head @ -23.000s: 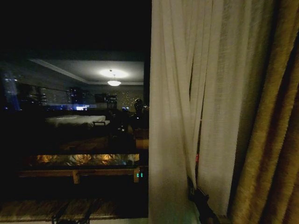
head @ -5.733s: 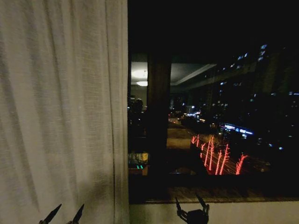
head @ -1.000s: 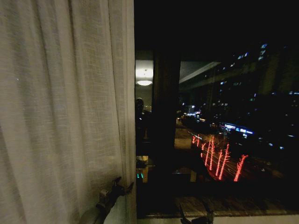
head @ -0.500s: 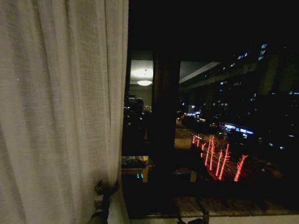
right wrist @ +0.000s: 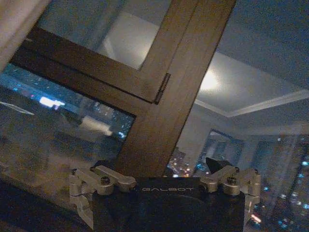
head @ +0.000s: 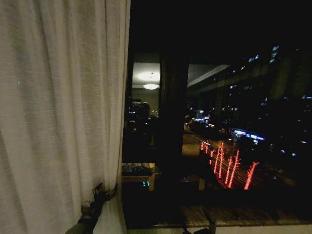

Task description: Open the curtains by pulling them apart, changing their state from closed to fully open.

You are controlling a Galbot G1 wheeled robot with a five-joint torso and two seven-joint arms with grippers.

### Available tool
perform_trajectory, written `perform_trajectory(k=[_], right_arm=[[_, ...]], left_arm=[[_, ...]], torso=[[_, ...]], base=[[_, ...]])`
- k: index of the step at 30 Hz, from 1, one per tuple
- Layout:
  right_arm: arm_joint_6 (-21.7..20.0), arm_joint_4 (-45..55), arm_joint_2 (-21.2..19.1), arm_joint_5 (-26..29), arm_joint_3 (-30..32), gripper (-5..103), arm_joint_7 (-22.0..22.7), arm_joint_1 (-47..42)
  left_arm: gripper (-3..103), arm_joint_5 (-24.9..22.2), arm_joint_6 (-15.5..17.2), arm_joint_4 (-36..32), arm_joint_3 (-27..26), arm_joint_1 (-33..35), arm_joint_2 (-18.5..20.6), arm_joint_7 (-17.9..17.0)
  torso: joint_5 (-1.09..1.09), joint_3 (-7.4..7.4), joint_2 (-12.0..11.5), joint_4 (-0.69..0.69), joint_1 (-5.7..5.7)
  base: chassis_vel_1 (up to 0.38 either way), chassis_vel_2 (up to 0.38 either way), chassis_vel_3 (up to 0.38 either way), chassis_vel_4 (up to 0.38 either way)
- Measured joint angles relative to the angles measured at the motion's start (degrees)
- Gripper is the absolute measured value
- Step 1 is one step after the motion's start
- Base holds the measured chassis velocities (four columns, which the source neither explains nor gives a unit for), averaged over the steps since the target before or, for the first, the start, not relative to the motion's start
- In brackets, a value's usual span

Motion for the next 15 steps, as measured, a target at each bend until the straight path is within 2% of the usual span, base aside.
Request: perform_trajectory(k=[1, 2, 4, 6, 7, 9, 12, 15], right_arm=[[0.0, 0.0, 0.0, 0.4, 0.3, 100, 0.1, 0.1], [0.0, 0.0, 0.0, 1.0, 0.5, 100, 0.2, 0.3], [-0.1, 0.0, 0.0, 1.4, 0.7, 100, 0.2, 0.3], [-0.3, 0.0, 0.0, 2.1, 0.8, 100, 0.2, 0.3], [-0.3, 0.0, 0.0, 2.1, 0.8, 100, 0.2, 0.3], [-0.9, 0.1, 0.0, 3.1, 0.7, 100, 0.2, 0.6], [-2.0, 0.6, 0.0, 4.1, 0.3, 100, 0.2, 0.7], [-2.7, 1.0, 0.0, 5.0, -0.7, 100, 0.2, 1.0]], left_arm=[[83, 0.0, 0.0, -0.3, -0.4, 0.6, 0.1, 0.7], [73, 0.0, -0.1, -0.5, -1.0, 1.3, 0.1, 1.4], [73, -0.1, -0.3, -0.5, -1.6, 1.8, 0.1, 1.7], [62, -0.3, -0.5, -0.7, -2.5, 2.5, 0.3, 2.4], [62, -0.3, -0.5, -0.7, -2.5, 2.5, 0.3, 2.4], [50, -0.6, -0.6, -1.0, -4.0, 3.7, 1.0, 3.5], [44, -0.8, -0.4, -1.4, -4.9, 4.5, 1.4, 3.8], [28, -1.3, 0.3, -2.5, -6.0, 6.1, 2.1, 5.1]], torso=[[0.0, 0.0, 0.0, 0.0, 0.0], [0.01, 0.0, 0.0, 0.0, 0.0], [0.0, 0.0, 0.0, -0.01, 0.0], [0.0, 0.0, 0.0, -0.01, 0.0], [0.0, 0.0, 0.0, -0.01, 0.0], [0.0, 0.0, 0.0, 0.0, 0.0], [0.0, 0.0, 0.0, 0.0, 0.0], [0.0, 0.0, 0.0, 0.0, 0.0]], base=[[0.0, 0.0, 0.0, 0.0], [0.0, 0.0, 0.0, 0.0], [0.0, 0.0, 0.0, 0.0], [0.0, 0.0, 0.0, 0.0], [0.0, 0.0, 0.0, 0.0], [0.0, 0.0, 0.0, 0.0], [0.0, 0.0, 0.0, 0.0], [0.0, 0.0, 0.0, 0.0]])
